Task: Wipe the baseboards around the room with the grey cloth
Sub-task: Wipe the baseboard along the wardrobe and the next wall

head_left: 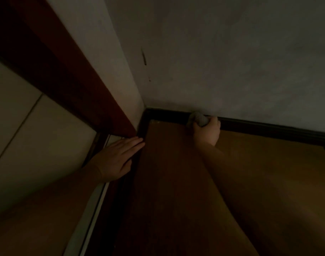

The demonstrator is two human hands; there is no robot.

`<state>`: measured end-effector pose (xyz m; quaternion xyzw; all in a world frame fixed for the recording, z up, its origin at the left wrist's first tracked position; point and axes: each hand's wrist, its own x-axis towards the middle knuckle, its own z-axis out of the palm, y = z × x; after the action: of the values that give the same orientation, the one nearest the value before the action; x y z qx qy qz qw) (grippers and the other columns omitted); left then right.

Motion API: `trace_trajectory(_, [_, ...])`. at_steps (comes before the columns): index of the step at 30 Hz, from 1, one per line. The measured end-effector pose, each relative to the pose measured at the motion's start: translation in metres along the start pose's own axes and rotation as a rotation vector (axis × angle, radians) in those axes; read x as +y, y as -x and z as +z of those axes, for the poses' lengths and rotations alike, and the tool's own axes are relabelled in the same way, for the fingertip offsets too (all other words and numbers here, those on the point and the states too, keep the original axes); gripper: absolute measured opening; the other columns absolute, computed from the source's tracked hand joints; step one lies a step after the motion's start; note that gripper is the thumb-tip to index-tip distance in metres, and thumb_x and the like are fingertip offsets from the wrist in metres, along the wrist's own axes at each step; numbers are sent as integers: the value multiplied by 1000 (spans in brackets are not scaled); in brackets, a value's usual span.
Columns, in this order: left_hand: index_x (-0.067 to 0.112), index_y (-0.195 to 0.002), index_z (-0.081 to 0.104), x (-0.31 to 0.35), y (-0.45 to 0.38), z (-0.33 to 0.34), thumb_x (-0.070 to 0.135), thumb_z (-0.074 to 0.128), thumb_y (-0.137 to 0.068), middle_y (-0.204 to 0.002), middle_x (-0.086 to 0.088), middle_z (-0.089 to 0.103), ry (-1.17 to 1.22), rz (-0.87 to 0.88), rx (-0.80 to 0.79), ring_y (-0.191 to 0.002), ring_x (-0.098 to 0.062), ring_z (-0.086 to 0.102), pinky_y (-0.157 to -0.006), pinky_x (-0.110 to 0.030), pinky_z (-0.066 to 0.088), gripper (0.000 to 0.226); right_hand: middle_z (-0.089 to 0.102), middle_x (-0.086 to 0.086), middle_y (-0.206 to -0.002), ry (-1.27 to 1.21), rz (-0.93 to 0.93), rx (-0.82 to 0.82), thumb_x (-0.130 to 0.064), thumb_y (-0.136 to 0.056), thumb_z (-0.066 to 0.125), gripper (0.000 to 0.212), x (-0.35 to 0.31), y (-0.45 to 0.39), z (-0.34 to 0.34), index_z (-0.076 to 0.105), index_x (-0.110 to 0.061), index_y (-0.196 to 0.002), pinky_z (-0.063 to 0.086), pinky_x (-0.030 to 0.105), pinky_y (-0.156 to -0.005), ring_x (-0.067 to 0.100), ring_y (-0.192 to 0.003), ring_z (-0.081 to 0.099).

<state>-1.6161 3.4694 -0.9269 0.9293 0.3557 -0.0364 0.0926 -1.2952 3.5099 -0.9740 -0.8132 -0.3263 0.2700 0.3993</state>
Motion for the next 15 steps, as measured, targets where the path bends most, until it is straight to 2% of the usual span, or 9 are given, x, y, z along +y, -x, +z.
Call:
trace_trajectory(5, [11,-155,30,10,-2,-4,30,34,-96,-160,-6,29,-15,-6,-20,-147,-21,28,-120,-41,24,61,55,20,-121,144,85,123,-20,-80,71,40,59,-38,-94,58,-3,-114,46,43,-91,38,-106,56])
trace_trajectory(9, [12,-156,28,11,0,-4,31,34,-97,-161,-6,27,-29,-7,-34,-147,-20,26,-122,-37,19,62,52,23,-121,220,128,207,-20,-81,71,41,89,-52,-150,55,-2,-114,43,43,-90,41,-107,54])
trace_trajectory(11, [13,-156,26,9,-1,-3,31,34,-97,-162,-5,26,-32,-4,-30,-148,-18,25,-122,-36,16,63,52,23,-118,245,78,198,-20,-80,72,40,94,-49,-158,54,-3,-111,42,40,-85,40,-105,53])
trace_trajectory(15, [13,-156,28,12,-4,-3,31,35,-96,-160,-6,30,-22,-12,-42,-146,-21,30,-120,-41,25,62,55,19,-113,241,-23,98,-23,-79,73,39,78,-20,-125,56,-6,-110,44,37,-79,36,-99,57])
